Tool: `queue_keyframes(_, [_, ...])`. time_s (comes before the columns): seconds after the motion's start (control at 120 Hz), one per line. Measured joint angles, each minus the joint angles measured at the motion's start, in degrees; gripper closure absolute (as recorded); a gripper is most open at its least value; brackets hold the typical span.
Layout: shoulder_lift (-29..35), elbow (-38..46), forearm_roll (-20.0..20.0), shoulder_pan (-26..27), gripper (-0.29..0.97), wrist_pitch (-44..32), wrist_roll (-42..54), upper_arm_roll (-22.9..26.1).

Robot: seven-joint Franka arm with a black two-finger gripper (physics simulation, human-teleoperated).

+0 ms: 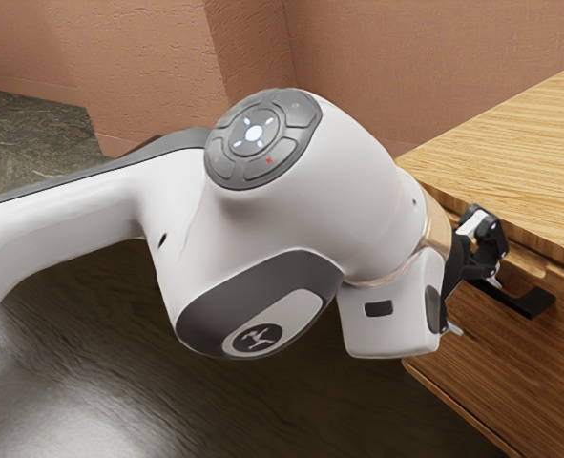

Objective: Pull the drawer handle with one arm to open the drawer

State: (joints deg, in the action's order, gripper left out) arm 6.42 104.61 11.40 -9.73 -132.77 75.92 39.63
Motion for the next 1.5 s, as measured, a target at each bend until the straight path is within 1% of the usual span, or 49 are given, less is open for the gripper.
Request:
queue_keyframes(0.1, [0.5,0.1,0.0,0.1,0.45,0.1,0.0,-0.1])
queue_keyframes(0.167, [0.8,0.1,0.1,0.1,0.46,0.1,0.0,-0.1])
queue_keyframes(0.342, [2.1,0.3,0.1,0.1,0.40,0.4,0.0,-0.2])
queue_keyframes(0.592, [3.2,1.3,0.0,0.1,0.37,0.6,0.0,-0.3])
queue_keyframes(0.85, [5.4,3.1,0.0,0.0,0.37,0.6,-0.2,-0.3])
queue_keyframes(1.042, [8.3,5.2,-0.2,0.0,0.38,0.7,-0.4,-0.4])
queue_keyframes(1.342, [9.7,6.2,-0.6,0.6,0.37,1.3,-0.6,-0.3])
queue_keyframes(1.433, [11.3,7.0,-0.7,0.7,0.42,1.5,-0.6,-0.3])
queue_keyframes(1.5, [12.2,7.4,-0.8,0.7,0.41,1.6,-0.7,-0.2])
